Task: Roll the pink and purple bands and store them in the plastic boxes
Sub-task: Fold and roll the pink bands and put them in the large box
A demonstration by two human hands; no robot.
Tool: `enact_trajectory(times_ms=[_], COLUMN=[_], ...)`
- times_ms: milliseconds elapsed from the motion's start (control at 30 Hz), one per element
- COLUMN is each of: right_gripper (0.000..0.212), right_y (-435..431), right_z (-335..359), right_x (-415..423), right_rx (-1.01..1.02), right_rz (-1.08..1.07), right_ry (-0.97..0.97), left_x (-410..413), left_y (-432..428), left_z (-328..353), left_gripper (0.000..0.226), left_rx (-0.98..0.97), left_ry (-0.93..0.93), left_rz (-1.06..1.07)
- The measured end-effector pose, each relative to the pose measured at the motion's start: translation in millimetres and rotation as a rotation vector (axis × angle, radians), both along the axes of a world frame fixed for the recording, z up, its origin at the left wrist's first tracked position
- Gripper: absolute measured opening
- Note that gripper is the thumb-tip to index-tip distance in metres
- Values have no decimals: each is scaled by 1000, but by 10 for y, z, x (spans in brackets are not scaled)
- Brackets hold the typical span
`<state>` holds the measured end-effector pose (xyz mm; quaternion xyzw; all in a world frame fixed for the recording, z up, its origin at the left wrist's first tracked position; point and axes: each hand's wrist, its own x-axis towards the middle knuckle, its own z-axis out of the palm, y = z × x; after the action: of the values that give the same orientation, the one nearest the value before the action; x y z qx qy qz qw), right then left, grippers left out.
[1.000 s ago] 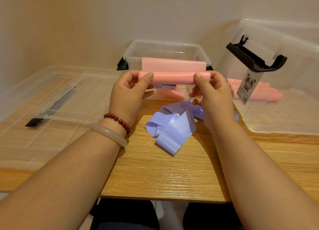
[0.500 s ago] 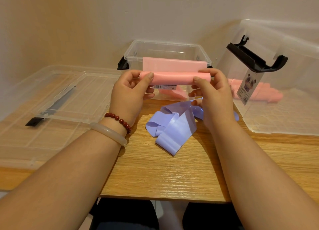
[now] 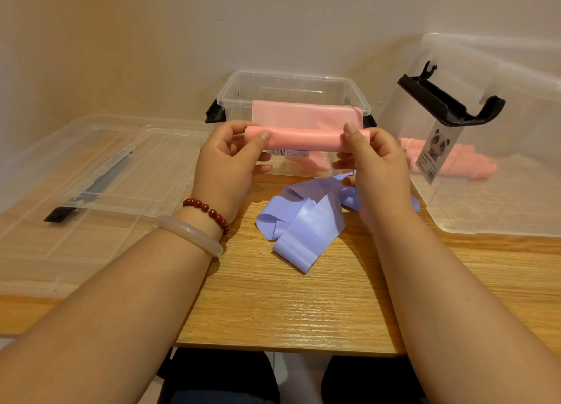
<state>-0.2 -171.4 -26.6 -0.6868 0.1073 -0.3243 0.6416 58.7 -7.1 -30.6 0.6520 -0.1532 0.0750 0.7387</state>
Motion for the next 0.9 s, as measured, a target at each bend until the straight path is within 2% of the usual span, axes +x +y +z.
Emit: enact_trajectory(times_ms=[67,167,367,500,800,900], right_gripper=[6,17,9,8,6,16], right_y=[-7,-16,-3,8,-5,-20], right_z=[9,11,6,14,-2,-24], right_x=[-8,-12,-17,-19,-8,9], right_rx=[43,37,-7,-11,-7,-30], right_rz=[53,72,33,14,23,-12], right_ry=[-16,-39,-47,-43,-44,-52], left_x=[9,19,7,11,1,0], left_y=[-7,-8,9,16,7,2], left_z=[-4,-9,4,-3,8,13], left_gripper=[9,6,2,12,12,16], left_rx=[7,16,-24,-39,-109,-112], left_ry=[7,18,16,9,45,75], left_rz=[8,18,-21,-61,-79,-89])
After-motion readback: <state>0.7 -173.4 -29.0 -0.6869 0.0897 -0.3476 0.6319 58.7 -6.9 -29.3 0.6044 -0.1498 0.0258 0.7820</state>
